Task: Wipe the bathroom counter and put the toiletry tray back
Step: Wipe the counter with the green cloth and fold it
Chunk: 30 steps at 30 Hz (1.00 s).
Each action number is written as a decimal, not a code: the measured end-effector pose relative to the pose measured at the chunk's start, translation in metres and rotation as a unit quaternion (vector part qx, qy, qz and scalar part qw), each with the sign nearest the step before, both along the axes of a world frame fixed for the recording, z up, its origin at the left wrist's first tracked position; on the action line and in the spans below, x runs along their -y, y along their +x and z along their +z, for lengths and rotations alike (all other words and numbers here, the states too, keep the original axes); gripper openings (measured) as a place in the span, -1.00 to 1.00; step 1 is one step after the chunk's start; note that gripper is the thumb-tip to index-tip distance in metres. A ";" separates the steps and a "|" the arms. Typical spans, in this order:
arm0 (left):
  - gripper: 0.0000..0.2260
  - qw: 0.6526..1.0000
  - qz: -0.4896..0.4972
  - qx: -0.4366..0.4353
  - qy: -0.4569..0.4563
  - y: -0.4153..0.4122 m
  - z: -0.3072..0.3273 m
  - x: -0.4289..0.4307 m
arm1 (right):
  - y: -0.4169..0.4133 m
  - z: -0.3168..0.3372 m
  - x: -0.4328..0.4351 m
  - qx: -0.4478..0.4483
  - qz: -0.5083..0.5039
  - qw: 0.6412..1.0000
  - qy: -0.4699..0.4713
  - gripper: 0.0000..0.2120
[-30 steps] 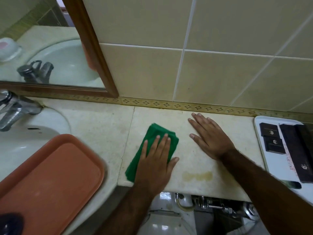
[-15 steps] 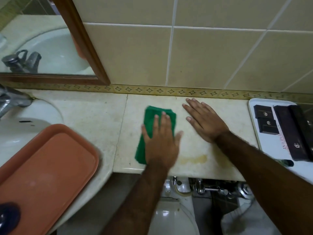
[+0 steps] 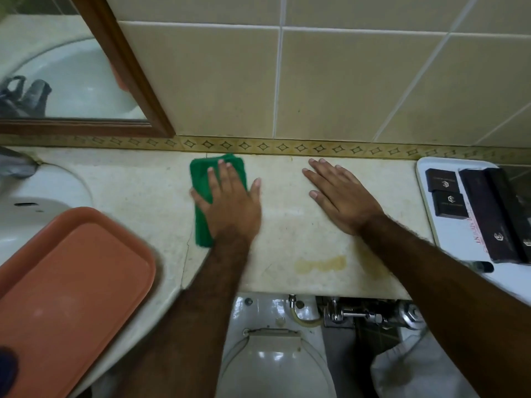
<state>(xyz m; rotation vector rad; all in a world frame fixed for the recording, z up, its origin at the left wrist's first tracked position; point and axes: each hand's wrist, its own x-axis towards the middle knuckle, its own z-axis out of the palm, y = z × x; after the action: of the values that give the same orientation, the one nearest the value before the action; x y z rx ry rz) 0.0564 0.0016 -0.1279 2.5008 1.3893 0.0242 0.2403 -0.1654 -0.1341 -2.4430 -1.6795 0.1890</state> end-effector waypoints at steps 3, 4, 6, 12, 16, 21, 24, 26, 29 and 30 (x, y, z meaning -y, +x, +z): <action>-0.28 0.994 -0.109 -0.003 0.008 0.027 -0.003 0.028 | -0.001 0.000 0.000 0.001 0.001 1.000 -0.005 -0.48; -0.27 0.988 -0.153 0.000 0.011 0.024 -0.006 0.045 | -0.002 0.000 0.001 0.003 0.000 1.000 -0.006 -0.48; -0.27 0.975 -0.222 0.009 0.020 -0.001 -0.011 0.079 | -0.002 0.002 0.001 0.003 0.001 1.000 -0.007 -0.48; -0.33 0.986 -0.161 -0.027 0.037 -0.101 -0.016 0.058 | -0.003 0.003 0.000 -0.007 -0.003 1.000 -0.004 -0.49; -0.31 0.998 -0.052 -0.016 0.032 -0.089 -0.009 0.016 | 0.001 0.001 -0.001 -0.005 -0.001 1.000 -0.003 -0.48; -0.26 0.995 -0.088 -0.014 0.036 -0.020 -0.008 0.074 | 0.000 0.004 0.000 -0.058 -0.003 0.998 -0.016 -0.50; -0.26 0.987 -0.161 0.000 0.009 0.003 -0.004 0.146 | -0.002 0.038 -0.009 -0.208 -0.072 0.975 -0.009 -0.55; -0.31 0.979 -0.202 0.010 -0.033 0.011 0.004 0.182 | -0.005 0.067 -0.020 -0.274 -0.128 0.953 -0.005 -0.55; -0.54 0.965 -0.220 0.109 -0.093 0.010 0.022 0.173 | -0.032 0.094 -0.017 -0.210 -0.160 0.963 0.062 -0.62; -0.62 0.967 -0.191 0.147 -0.085 0.006 0.027 0.153 | -0.044 0.097 -0.009 -0.201 -0.195 0.954 0.107 -0.65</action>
<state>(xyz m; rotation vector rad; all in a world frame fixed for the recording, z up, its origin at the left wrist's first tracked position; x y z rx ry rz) 0.0624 -0.1515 -0.1011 2.4534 0.7495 0.1805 0.1966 -0.1563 -0.0373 -2.3137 -0.9769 0.3943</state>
